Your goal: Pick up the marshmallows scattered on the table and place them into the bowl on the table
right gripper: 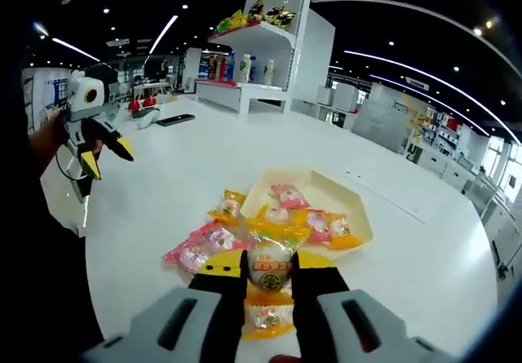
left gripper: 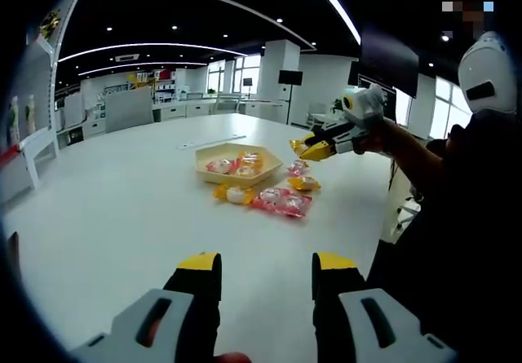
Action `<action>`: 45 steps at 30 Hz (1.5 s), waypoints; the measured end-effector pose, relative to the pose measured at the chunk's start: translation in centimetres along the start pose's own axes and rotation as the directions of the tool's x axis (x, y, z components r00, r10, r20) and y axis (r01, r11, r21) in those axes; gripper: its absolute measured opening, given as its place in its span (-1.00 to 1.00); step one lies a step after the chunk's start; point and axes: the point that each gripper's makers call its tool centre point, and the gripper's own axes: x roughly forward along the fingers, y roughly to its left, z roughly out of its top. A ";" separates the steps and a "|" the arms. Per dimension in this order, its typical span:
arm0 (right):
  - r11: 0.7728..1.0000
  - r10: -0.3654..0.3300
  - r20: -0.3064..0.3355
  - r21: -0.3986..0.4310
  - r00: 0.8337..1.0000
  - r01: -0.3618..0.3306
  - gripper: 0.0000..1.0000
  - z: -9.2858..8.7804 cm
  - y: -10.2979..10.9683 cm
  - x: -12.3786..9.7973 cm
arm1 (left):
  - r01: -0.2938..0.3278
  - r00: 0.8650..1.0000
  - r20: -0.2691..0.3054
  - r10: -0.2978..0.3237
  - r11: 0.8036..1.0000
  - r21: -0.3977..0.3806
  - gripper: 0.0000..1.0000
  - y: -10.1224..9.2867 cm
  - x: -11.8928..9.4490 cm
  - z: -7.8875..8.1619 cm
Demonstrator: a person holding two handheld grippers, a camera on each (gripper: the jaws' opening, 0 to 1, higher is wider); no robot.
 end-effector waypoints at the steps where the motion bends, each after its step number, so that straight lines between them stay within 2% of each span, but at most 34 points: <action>1: 1.000 -0.001 -0.001 0.001 1.000 0.001 -0.56 0.0 -0.1 0.1 | 0.000 1.000 -0.001 0.000 1.000 0.001 -0.10 0.0 0.0 0.0; 10: 1.000 -0.007 0.003 0.004 1.000 0.007 -0.56 0.2 -0.6 0.4 | -0.001 1.000 -0.003 0.001 1.000 0.001 -0.10 0.0 -0.1 -0.1; 39: 1.000 -0.024 0.032 -0.017 0.999 0.025 -0.56 3.5 -4.1 2.7 | 0.008 1.000 -0.005 -0.008 1.000 0.003 -0.10 0.0 -0.1 -0.1; 45: 0.999 -0.021 0.030 -0.026 0.999 0.022 -0.56 4.2 -4.0 3.3 | 0.007 1.000 -0.002 -0.007 1.000 0.001 -0.10 0.1 -0.2 -0.2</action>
